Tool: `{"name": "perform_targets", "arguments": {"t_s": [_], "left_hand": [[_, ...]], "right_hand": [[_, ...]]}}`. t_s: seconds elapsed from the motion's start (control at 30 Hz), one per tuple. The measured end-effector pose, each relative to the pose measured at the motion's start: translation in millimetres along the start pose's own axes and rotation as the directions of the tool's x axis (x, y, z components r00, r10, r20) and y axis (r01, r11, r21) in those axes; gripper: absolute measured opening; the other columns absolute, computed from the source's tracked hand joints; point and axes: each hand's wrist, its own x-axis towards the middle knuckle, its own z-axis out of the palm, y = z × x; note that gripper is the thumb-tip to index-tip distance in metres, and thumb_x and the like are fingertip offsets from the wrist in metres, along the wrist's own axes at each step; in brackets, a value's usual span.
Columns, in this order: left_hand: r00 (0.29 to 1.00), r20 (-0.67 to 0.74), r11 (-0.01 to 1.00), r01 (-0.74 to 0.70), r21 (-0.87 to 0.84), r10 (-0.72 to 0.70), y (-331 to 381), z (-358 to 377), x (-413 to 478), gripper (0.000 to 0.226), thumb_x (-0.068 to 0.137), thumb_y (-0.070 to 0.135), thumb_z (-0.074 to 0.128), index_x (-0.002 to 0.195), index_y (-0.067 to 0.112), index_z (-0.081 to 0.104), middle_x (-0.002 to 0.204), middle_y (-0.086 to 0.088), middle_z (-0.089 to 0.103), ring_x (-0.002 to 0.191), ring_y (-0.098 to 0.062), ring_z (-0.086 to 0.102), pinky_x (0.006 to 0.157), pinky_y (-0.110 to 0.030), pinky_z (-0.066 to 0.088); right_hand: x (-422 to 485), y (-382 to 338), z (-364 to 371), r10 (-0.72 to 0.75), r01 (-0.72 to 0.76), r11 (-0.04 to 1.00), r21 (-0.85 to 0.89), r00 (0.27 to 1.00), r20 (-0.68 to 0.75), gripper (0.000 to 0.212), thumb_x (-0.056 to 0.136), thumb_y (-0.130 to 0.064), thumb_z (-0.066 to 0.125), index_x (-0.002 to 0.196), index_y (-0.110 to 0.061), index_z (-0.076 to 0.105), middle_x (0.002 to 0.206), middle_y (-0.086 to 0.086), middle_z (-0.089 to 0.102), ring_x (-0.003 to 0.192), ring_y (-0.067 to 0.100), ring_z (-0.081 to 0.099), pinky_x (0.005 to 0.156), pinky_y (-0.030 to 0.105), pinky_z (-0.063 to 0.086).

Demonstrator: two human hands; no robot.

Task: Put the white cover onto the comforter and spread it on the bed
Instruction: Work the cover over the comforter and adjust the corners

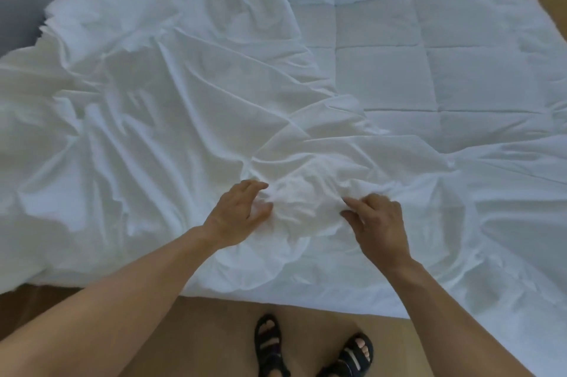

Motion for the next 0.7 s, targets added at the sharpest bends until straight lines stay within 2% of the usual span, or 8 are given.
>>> {"name": "perform_targets", "arguments": {"t_s": [0.1,0.2,0.33,0.43,0.5,0.57,0.63,0.7], "left_hand": [[0.999,0.034,1.000,-0.003,0.009,0.002,-9.8,2.4,-1.3,0.080,0.082,0.071,0.022,0.142,0.024,0.043,0.145,0.004,0.043,0.133,-0.017,0.040,0.111,-0.032,0.030],[0.998,0.058,1.000,-0.010,0.014,0.009,-5.9,6.8,0.7,0.080,0.083,0.071,0.020,0.144,0.024,0.042,0.146,0.003,0.042,0.134,-0.017,0.039,0.112,-0.035,0.031],[0.995,0.078,0.996,-0.065,0.068,0.060,4.5,7.2,4.1,0.081,0.082,0.070,0.018,0.146,0.025,0.040,0.149,0.003,0.040,0.138,-0.016,0.033,0.115,-0.032,0.026],[0.996,0.068,0.994,-0.067,0.092,0.060,10.3,7.2,3.6,0.083,0.080,0.070,0.017,0.146,0.024,0.040,0.150,0.002,0.039,0.140,-0.016,0.031,0.117,-0.034,0.024],[0.997,0.060,0.993,-0.058,0.099,0.052,10.1,9.1,2.4,0.084,0.080,0.069,0.016,0.146,0.023,0.040,0.150,0.002,0.039,0.140,-0.016,0.031,0.116,-0.034,0.024],[0.997,0.069,0.994,-0.043,0.097,0.036,10.0,11.1,0.7,0.083,0.081,0.069,0.015,0.146,0.023,0.040,0.150,0.003,0.039,0.140,-0.016,0.031,0.116,-0.033,0.024],[0.997,0.068,0.995,-0.032,0.094,0.026,11.6,14.5,-2.3,0.075,0.088,0.066,0.022,0.147,0.022,0.039,0.150,0.002,0.038,0.140,-0.016,0.031,0.115,-0.033,0.023],[0.997,0.068,0.994,-0.036,0.100,0.029,13.3,16.9,-6.3,0.059,0.099,0.054,0.034,0.148,0.022,0.037,0.152,0.002,0.036,0.141,-0.015,0.029,0.116,-0.033,0.022]], "right_hand": [[-11.6,7.5,-9.9,0.011,-0.018,0.997,0.069,0.995,0.095,0.017,0.076,-0.008,0.084,0.091,-0.007,0.078,0.071,0.004,0.061,0.060,0.029,0.061,0.050,0.034,0.051],[-16.5,34.7,-31.0,0.217,-0.220,0.975,0.025,0.972,0.090,0.010,0.082,-0.009,0.079,0.091,-0.006,0.077,0.078,0.008,0.066,0.069,0.034,0.066,0.061,0.038,0.054],[-20.4,78.0,-62.6,0.670,-0.667,0.743,-0.060,0.741,0.047,0.022,0.096,-0.024,0.062,0.105,-0.009,0.076,0.100,0.016,0.070,0.093,0.040,0.065,0.078,0.039,0.048],[-21.3,77.8,-66.9,0.779,-0.773,0.625,-0.113,0.627,0.014,0.030,0.098,-0.028,0.053,0.106,-0.010,0.075,0.095,0.017,0.070,0.089,0.040,0.064,0.076,0.038,0.048],[-18.4,61.1,-60.5,0.612,-0.611,0.763,-0.210,0.788,-0.069,0.036,0.091,-0.029,0.050,0.108,-0.009,0.074,0.097,0.019,0.068,0.090,0.041,0.062,0.080,0.046,0.050],[-18.4,27.1,-44.6,0.290,-0.293,0.939,-0.179,0.956,-0.042,0.047,0.083,-0.038,0.061,0.122,-0.011,0.067,0.114,0.016,0.062,0.107,0.037,0.056,0.090,0.049,0.041],[-10.6,0.9,-25.8,-0.011,0.024,0.990,-0.139,0.995,0.099,0.054,0.078,-0.048,0.069,0.124,-0.021,0.066,0.116,0.006,0.060,0.111,0.028,0.054,0.094,0.044,0.035],[-0.2,-1.7,-12.7,-0.115,0.133,0.984,-0.120,0.982,0.151,0.029,0.079,-0.043,0.066,0.099,-0.023,0.075,0.091,0.000,0.066,0.089,0.028,0.061,0.083,0.041,0.037]]}}
